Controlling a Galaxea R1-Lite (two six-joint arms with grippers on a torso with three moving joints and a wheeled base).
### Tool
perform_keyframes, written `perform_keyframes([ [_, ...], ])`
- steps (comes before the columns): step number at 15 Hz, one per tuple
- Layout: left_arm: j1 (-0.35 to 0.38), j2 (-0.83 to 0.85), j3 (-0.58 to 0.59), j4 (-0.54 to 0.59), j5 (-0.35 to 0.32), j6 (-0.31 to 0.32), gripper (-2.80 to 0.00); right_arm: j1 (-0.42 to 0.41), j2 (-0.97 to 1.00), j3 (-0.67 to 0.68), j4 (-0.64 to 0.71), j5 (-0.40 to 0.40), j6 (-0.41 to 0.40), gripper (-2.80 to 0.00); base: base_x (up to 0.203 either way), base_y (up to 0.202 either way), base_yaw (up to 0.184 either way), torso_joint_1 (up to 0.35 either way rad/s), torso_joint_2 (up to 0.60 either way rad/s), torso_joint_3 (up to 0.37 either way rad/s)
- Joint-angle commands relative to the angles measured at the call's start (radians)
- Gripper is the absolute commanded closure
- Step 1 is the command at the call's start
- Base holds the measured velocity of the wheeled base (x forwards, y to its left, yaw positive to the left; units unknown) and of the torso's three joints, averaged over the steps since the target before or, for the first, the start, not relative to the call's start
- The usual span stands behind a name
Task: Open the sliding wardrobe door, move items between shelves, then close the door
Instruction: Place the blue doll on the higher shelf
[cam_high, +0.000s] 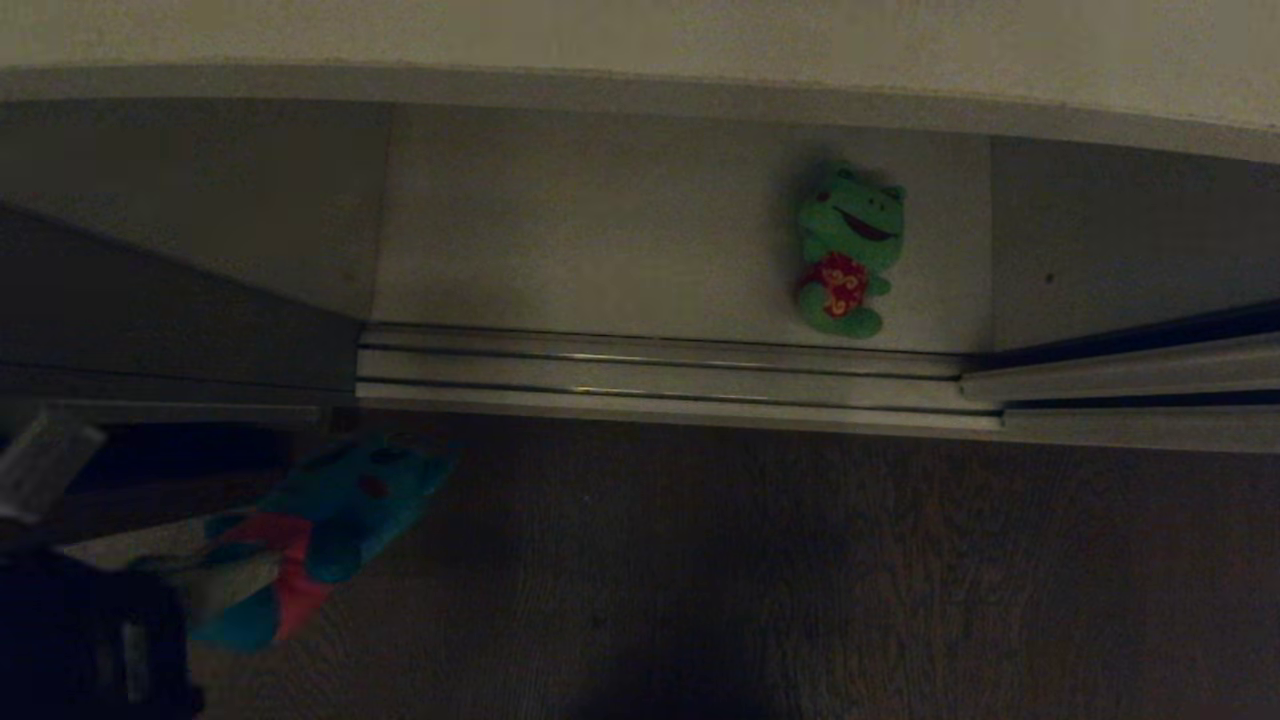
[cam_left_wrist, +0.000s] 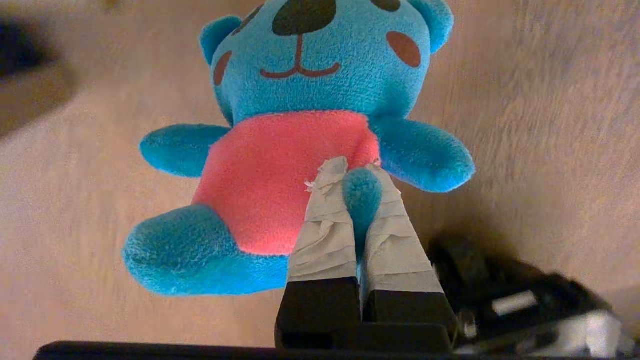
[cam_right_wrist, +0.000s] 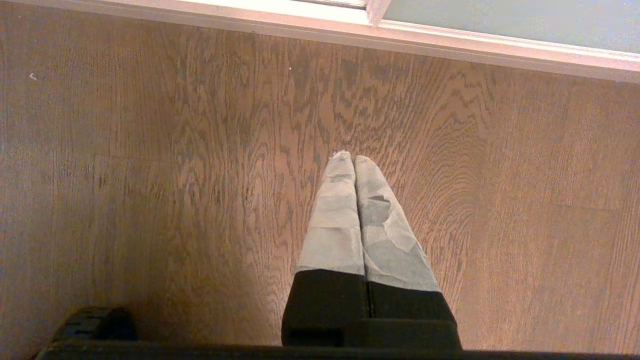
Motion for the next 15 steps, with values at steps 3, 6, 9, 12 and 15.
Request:
perform_keyframes([
  [3,0.100,-0.337,0.043,0.221,0.000,-0.005,0.00,0.000,-0.002,0.002,0.000,-0.001,0.000,0.00,0.000,0.000,0.000,0.000,0.00,0.000],
  [6,0.146,-0.550,0.063,0.350,0.004,0.012,0.00,0.000,-0.002,0.001,0.000,0.000,0.000,0.00,0.000,0.000,0.000,0.000,0.00,0.000],
  [9,0.219,-0.725,0.143,0.384,0.005,0.063,0.00,0.000,-0.002,0.002,0.000,-0.001,0.000,0.00,0.000,0.000,0.000,0.000,0.00,0.000],
  [12,0.236,-0.863,0.204,0.391,0.007,0.082,0.00,0.000,-0.002,0.000,0.000,-0.001,0.000,0.00,0.000,0.000,0.000,0.000,0.00,0.000],
  [15,0.238,-0.889,0.349,0.301,0.024,0.106,0.00,0.000,-0.002,0.000,0.000,-0.001,0.000,0.00,0.000,0.000,0.000,0.000,0.00,0.000],
])
